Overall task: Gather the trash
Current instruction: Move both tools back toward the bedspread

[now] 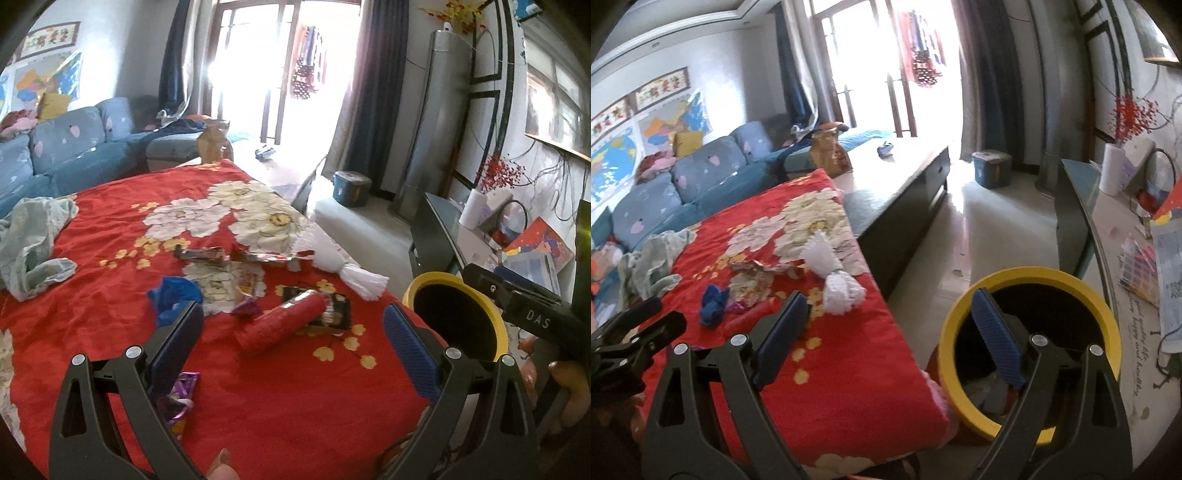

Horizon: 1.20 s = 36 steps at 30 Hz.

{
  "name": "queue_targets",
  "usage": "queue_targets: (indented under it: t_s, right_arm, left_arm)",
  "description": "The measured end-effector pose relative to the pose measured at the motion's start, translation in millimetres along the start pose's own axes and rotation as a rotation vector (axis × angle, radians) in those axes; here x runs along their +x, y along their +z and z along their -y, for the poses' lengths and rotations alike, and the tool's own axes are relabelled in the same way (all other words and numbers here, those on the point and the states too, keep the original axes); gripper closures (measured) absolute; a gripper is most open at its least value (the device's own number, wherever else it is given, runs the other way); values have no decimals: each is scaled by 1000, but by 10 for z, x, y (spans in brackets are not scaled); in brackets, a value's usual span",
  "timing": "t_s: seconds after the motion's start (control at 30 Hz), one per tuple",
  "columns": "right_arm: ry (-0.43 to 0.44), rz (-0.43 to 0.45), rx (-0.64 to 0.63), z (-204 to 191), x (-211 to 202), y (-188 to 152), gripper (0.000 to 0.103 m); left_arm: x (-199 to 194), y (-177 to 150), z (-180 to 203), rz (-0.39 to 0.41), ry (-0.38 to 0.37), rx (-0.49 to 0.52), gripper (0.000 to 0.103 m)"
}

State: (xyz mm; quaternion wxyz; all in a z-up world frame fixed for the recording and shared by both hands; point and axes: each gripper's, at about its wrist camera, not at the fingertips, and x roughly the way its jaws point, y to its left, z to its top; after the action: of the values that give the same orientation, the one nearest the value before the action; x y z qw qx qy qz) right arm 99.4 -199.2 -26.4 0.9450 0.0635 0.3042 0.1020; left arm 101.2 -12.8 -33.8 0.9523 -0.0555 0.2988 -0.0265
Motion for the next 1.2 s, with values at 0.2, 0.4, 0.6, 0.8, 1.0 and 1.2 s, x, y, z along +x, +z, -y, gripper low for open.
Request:
queue_targets:
  t_s: [0.2,0.4,0.6,0.8,1.0,1.2]
  right_arm:
    - [40,-10,-20,-176,22,36,20]
    - [76,-28,-45,-395,87,44,20]
    - [113,-50,-51,-544,162,33,20]
    - [133,-68,-63,-698,264,25,20]
    - [148,-88,-68,-841,381,27,20]
    - [143,-106,-72,-921,530,-1,20]
  left_arm:
    - [-90,22,-200,17,35,-13,8]
    - [-165,40,-446,25,80,-34,7]
    - [-220,98,-704,26,120,-45,7]
    - [-307,91,-915,23,158,-51,7]
    - [-356,-2,-1042,0,171,-36,7]
    - [-327,-192,-1165,-45,161,-46,7]
